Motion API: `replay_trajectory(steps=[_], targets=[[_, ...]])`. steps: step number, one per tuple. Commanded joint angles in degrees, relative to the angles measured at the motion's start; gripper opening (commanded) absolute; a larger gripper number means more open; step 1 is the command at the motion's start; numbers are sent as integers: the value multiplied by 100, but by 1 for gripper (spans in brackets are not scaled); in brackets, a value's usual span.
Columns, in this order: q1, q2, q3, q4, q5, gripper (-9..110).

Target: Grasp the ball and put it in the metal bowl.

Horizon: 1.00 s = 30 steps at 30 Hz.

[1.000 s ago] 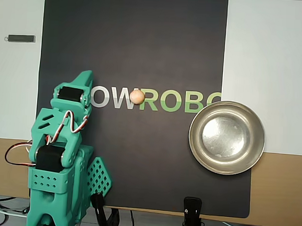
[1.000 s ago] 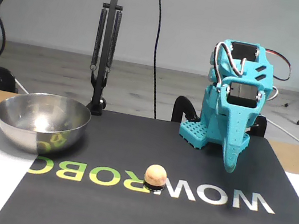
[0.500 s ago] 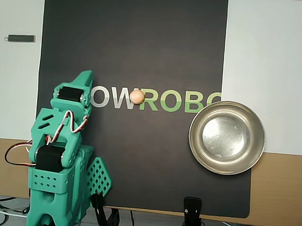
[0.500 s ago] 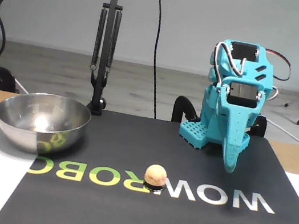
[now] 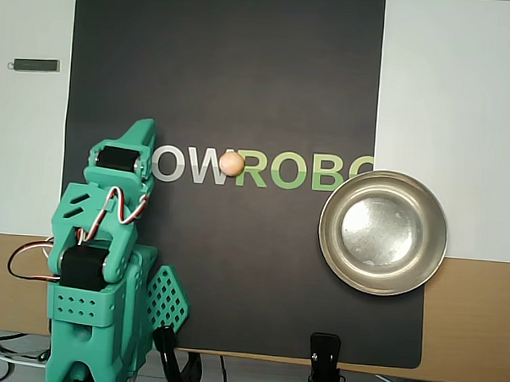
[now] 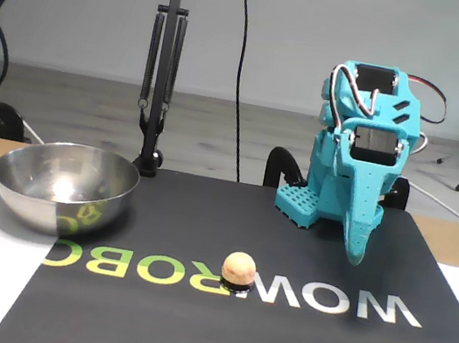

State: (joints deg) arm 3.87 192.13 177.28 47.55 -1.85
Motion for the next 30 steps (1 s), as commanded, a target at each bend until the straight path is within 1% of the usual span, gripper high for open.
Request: replay_trajectory(steps=[1, 5, 8, 15, 22, 30], targets=[[53, 308, 114, 9, -35, 0], [62, 176, -211, 62, -35, 1], [62, -290, -642, 62, -35, 1], [70, -2338, -2224, 114, -35, 0], [114, -4764, -4553, 1397, -35, 0], [79, -6979, -6891, 2892, -35, 0]])
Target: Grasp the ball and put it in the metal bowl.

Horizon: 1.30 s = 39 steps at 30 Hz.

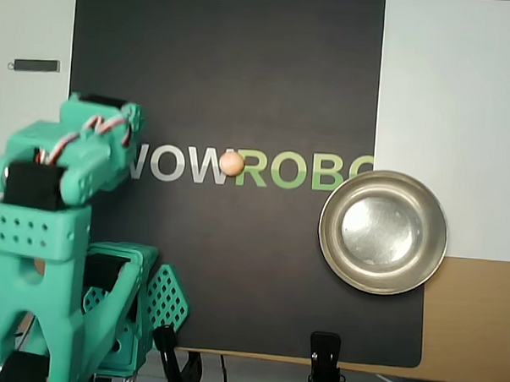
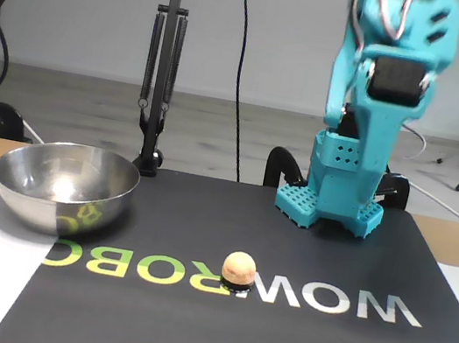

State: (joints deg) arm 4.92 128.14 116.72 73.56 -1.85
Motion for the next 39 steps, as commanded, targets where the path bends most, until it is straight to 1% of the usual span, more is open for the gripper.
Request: replay_trajectory(steps=[1, 7, 9, 16, 28, 36, 39], targets=[[-26, -817, -1063, 448, -35, 0], [9, -2013, -2206, 1160, -53, 0], [9, -2285, -2452, 1336, -325, 0], [88, -2716, -2637, 1608, -1828, 0], [545, -2786, -2602, 1635, -5300, 0], [642, -2698, -1802, 1608, -7005, 0], [659, -2698, -1617, 1600, -7216, 0]])
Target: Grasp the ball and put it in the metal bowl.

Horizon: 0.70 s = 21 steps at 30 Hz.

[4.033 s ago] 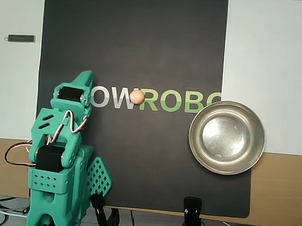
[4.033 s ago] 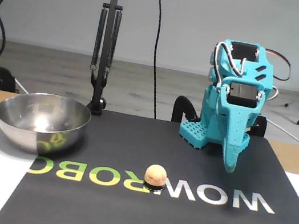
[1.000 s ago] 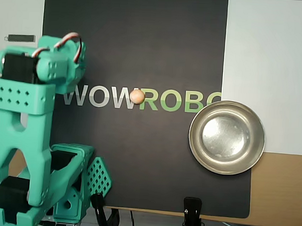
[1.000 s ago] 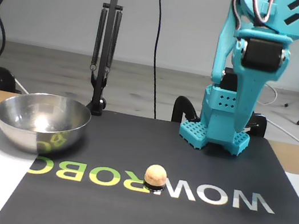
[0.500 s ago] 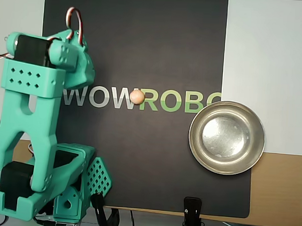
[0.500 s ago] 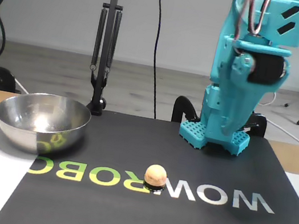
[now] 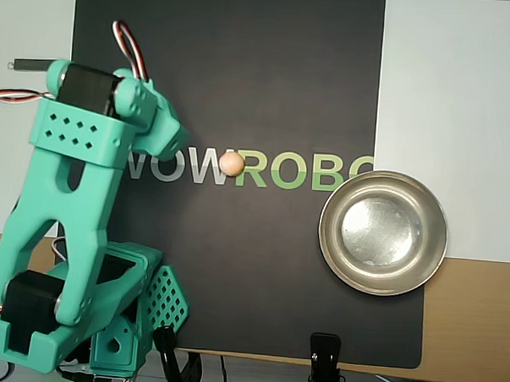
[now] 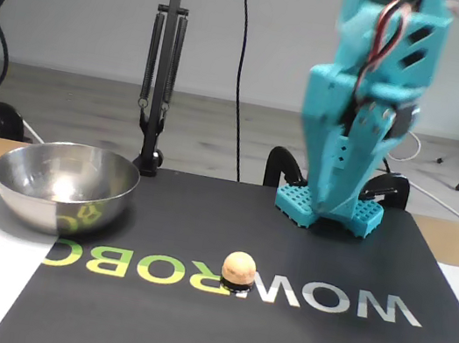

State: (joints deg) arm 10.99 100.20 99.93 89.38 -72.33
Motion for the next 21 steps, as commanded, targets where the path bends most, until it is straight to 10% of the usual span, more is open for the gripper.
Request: replay_trajectory(steps=[1, 21], targets=[[97, 97, 88, -9, -176, 0], [633, 88, 97, -9, -193, 0]])
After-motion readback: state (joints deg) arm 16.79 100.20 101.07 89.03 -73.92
